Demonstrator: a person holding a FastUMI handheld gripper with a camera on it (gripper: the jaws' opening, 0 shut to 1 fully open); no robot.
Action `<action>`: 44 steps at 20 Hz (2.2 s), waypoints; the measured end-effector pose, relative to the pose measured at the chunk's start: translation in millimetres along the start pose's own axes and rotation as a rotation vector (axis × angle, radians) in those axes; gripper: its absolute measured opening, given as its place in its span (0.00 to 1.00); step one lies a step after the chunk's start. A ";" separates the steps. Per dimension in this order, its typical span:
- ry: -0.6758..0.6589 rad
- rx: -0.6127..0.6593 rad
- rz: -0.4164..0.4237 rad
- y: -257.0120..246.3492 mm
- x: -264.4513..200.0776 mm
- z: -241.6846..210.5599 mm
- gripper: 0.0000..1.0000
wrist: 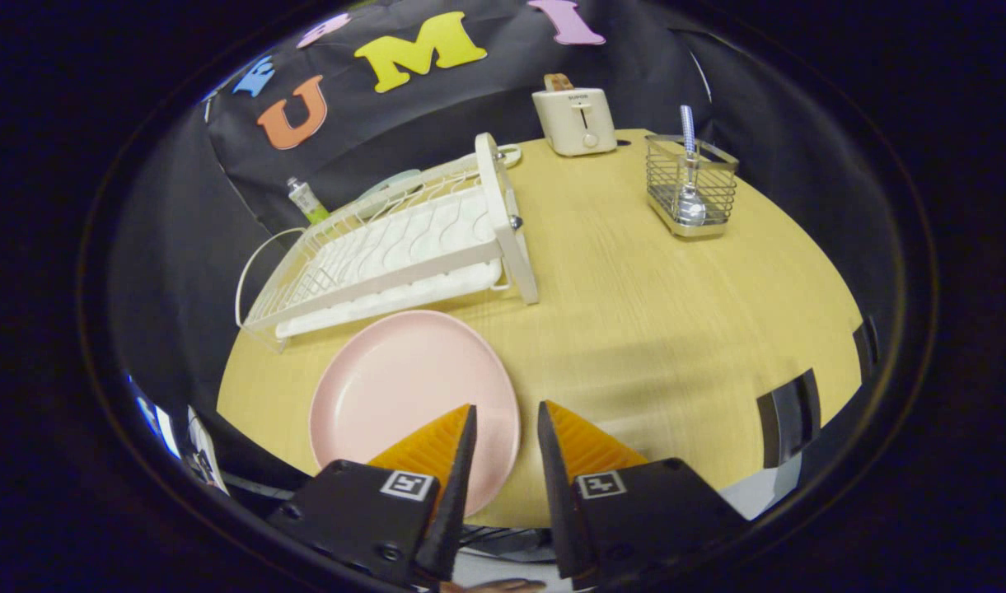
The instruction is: Take the plate from the dish rack, then take the spoon from the basket and place it into the plate.
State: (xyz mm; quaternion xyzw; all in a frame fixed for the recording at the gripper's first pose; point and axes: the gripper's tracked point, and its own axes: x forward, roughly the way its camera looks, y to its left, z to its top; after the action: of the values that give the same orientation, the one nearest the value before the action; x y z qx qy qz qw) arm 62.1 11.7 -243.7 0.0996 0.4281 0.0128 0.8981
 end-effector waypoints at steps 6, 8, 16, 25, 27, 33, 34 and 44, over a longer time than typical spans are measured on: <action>-0.156 -0.109 -0.086 -15.3 -32.0 32.7 0.70; -0.196 -0.135 -0.107 -22.5 -49.5 48.0 0.75; -0.246 -0.126 -0.187 -79.0 -89.4 137.3 0.82; -0.315 -0.098 -0.327 -151.1 -67.0 220.1 0.83; -0.371 -0.096 -0.320 -161.7 -51.5 242.2 0.83; -0.460 -0.082 -0.261 -187.3 3.6 283.1 0.83; -0.460 -0.067 -0.257 -191.8 13.5 288.6 0.83; -0.397 0.050 -0.251 -210.8 50.5 297.2 0.35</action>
State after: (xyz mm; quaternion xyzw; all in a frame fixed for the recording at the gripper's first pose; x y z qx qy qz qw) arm 310.3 -239.3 -140.0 0.0683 0.2522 -0.1295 0.9565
